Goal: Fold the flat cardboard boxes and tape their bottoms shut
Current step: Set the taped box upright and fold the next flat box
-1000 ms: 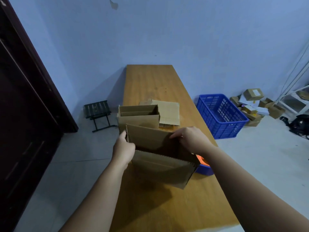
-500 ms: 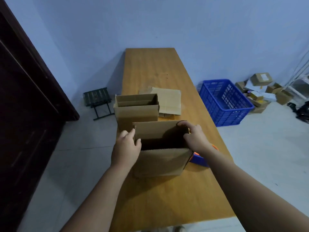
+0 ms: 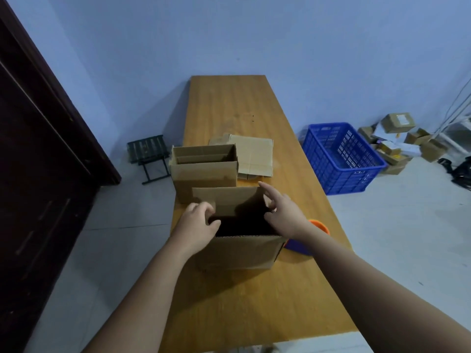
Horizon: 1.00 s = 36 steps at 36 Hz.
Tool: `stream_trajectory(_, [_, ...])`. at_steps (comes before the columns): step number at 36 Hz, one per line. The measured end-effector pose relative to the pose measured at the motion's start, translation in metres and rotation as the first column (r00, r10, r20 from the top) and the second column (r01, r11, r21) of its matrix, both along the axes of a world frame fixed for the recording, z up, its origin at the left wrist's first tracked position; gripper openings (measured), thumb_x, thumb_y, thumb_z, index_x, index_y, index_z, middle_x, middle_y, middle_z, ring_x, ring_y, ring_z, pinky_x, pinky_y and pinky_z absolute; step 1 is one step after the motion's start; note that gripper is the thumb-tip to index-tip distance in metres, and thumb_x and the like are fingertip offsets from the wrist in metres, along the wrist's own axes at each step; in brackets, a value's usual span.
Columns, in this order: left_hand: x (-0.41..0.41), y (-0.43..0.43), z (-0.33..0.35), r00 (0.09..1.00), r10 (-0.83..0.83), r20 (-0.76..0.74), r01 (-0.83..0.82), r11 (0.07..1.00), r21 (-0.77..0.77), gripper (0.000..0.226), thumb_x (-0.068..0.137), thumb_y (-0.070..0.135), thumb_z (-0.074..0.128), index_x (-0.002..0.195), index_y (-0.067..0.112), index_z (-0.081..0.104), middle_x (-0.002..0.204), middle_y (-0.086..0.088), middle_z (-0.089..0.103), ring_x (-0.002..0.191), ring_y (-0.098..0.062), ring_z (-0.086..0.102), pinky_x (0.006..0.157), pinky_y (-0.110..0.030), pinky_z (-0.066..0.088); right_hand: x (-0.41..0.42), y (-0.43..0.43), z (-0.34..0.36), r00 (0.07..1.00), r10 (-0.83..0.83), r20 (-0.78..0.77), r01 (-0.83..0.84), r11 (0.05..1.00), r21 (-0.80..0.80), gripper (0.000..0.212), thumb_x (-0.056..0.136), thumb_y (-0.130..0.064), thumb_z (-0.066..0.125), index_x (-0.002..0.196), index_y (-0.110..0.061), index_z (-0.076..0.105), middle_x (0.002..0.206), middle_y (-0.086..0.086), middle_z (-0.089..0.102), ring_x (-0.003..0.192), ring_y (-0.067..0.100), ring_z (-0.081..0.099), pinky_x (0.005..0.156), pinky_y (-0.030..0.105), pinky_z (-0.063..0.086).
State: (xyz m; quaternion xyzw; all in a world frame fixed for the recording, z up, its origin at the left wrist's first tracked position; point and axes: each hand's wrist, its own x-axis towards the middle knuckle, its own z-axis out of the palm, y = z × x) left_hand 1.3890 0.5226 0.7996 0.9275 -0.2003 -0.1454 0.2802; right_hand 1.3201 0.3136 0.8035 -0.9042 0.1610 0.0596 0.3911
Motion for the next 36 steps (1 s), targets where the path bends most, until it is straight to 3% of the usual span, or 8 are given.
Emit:
stream_trajectory(3, [0.001,0.003,0.002,0.989,-0.070,-0.129,0.067,0.997,-0.026,0.051,0.096,0.049,0.044,0.138,0.022,0.043,0.140,0.002,0.043,0.118,-0.012,0.047,0.088,-0.024,0.039,-0.005,0.002,-0.001,0.997,-0.048,0.055,0.039,0.989,0.145,0.060,0.098,-0.031,0.053,0.149,-0.041,0.023,0.104,-0.009,0.056,0.089,0.004,0.058,0.066,0.013,0.044])
stream_trajectory(8, [-0.001,0.014,0.001,0.915,-0.211,-0.345,0.192,0.977,-0.089,0.098,0.062,0.091,0.041,0.144,0.037,0.033,0.151,0.004,0.036,0.137,-0.016,0.035,0.107,-0.037,0.037,-0.018,0.002,-0.004,0.993,-0.067,0.094,0.035,0.949,0.312,0.059,0.092,-0.058,0.044,0.147,-0.042,0.029,0.126,-0.006,0.057,0.115,0.011,0.056,0.088,0.023,0.047])
stream_trajectory(12, [-0.006,0.025,-0.012,0.959,-0.134,-0.248,0.087,0.977,-0.192,0.066,0.074,0.058,0.069,0.132,0.041,0.045,0.138,0.011,0.048,0.130,-0.010,0.042,0.102,-0.034,0.041,-0.031,-0.006,-0.009,0.994,-0.012,0.109,-0.021,0.957,0.290,0.071,0.081,-0.080,0.033,0.143,-0.046,0.034,0.137,-0.007,0.053,0.125,0.012,0.051,0.107,0.039,0.041])
stream_trajectory(16, [-0.010,0.030,-0.023,0.989,-0.026,-0.147,-0.015,0.962,-0.273,0.037,0.082,0.037,0.072,0.115,0.039,0.056,0.116,0.014,0.059,0.115,-0.011,0.053,0.084,-0.021,0.045,-0.040,-0.006,-0.015,0.993,0.070,0.098,-0.086,0.982,0.169,0.062,0.086,-0.068,0.037,0.142,-0.041,0.038,0.127,-0.016,0.056,0.123,0.005,0.050,0.114,0.046,0.031])
stream_trajectory(21, [-0.017,0.022,-0.027,0.991,0.107,-0.077,-0.128,0.927,-0.354,0.053,0.085,0.032,0.069,0.133,0.027,0.047,0.117,0.009,0.057,0.108,-0.010,0.051,0.075,-0.016,0.041,-0.044,0.001,-0.026,0.976,-0.070,0.205,0.035,0.984,0.173,0.058,0.087,-0.055,0.059,0.139,-0.039,0.040,0.124,-0.013,0.058,0.117,0.005,0.054,0.085,0.010,0.041])
stream_trajectory(26, [-0.022,0.012,-0.035,0.969,0.244,-0.025,-0.233,0.884,-0.406,0.060,0.084,0.027,0.070,0.137,0.025,0.042,0.122,0.004,0.049,0.114,-0.017,0.049,0.081,-0.021,0.041,-0.042,0.003,-0.039,0.929,-0.203,0.311,0.173,0.977,0.122,0.056,0.088,-0.035,0.068,0.137,-0.038,0.042,0.133,-0.009,0.049,0.103,-0.002,0.052,0.074,0.005,0.042])
stream_trajectory(31, [-0.024,0.005,-0.042,0.936,0.347,0.058,-0.316,0.900,-0.299,0.076,0.080,0.031,0.074,0.143,0.022,0.033,0.139,-0.010,0.030,0.125,-0.025,0.034,0.088,-0.028,0.042,-0.036,0.004,-0.045,0.947,-0.204,0.246,0.191,0.979,0.074,0.071,0.089,-0.034,0.066,0.145,-0.044,0.025,0.149,-0.004,0.024,0.122,0.012,0.046,0.094,0.023,0.046])
stream_trajectory(36, [-0.020,0.005,-0.049,0.927,0.373,-0.052,-0.370,0.879,-0.301,0.089,0.082,0.033,0.072,0.151,0.025,0.016,0.150,-0.007,0.026,0.135,-0.028,0.026,0.106,-0.046,0.038,-0.029,0.001,-0.048,0.965,-0.135,0.226,0.138,0.990,0.004,0.086,0.092,-0.034,0.064,0.151,-0.043,0.002,0.160,-0.008,0.006,0.146,0.021,0.013,0.116,0.043,0.023])
